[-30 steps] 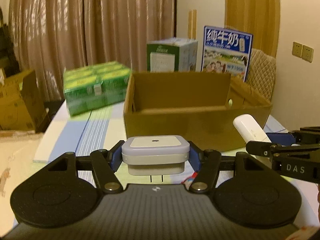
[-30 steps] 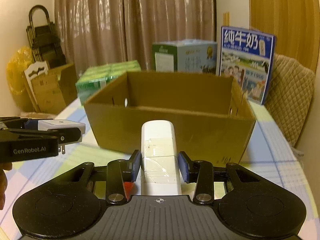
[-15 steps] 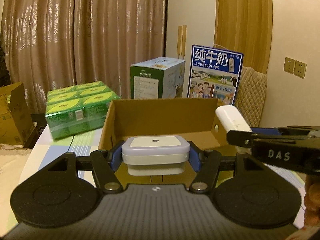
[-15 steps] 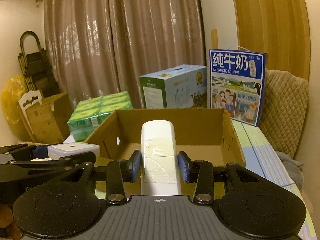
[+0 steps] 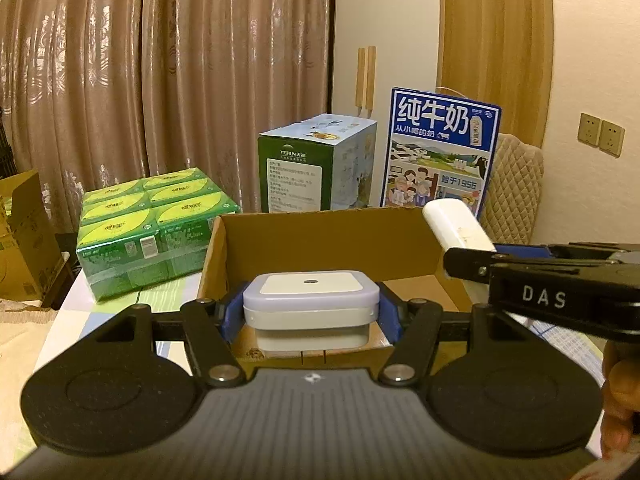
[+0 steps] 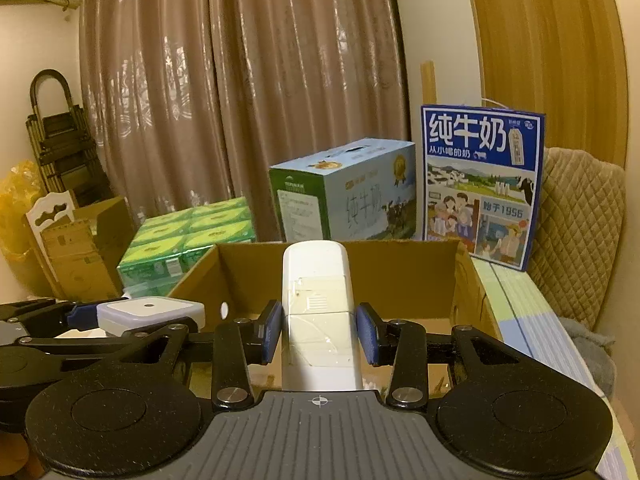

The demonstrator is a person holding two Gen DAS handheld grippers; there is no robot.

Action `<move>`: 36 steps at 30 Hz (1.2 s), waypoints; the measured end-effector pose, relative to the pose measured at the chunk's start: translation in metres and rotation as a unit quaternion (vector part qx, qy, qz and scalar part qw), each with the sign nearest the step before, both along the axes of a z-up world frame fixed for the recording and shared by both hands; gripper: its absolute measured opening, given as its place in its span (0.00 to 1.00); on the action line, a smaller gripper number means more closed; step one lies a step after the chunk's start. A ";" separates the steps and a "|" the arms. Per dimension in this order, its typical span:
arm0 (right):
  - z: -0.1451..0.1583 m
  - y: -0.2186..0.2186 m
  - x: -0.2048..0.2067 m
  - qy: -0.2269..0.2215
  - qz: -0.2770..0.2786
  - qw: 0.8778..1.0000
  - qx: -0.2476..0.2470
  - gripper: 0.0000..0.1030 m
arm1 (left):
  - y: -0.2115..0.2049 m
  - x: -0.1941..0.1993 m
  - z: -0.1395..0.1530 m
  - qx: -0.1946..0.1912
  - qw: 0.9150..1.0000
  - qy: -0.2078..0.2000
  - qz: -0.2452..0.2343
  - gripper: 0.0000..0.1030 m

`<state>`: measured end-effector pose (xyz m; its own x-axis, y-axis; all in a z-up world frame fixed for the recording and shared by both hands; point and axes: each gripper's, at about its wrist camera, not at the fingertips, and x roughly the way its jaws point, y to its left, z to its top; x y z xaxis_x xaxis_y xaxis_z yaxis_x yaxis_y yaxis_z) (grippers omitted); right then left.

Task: Organize rigid objects
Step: 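Carry the white tube and square charger with both tools over the cardboard box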

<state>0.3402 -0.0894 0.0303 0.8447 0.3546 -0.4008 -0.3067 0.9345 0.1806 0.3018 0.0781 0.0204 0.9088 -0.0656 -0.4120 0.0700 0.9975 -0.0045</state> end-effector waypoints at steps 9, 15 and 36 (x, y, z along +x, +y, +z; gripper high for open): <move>-0.008 -0.013 0.027 0.013 -0.030 0.999 0.019 0.36 | 0.004 0.024 -0.005 -0.003 1.000 0.006 0.003 0.59; -0.014 -0.019 0.039 0.018 -0.039 0.999 0.028 0.36 | 0.001 0.035 -0.010 -0.001 1.000 0.012 -0.004 0.59; -0.032 -0.030 0.054 0.045 -0.061 0.996 0.048 0.36 | 0.019 0.060 -0.029 -0.045 0.998 0.031 0.003 0.59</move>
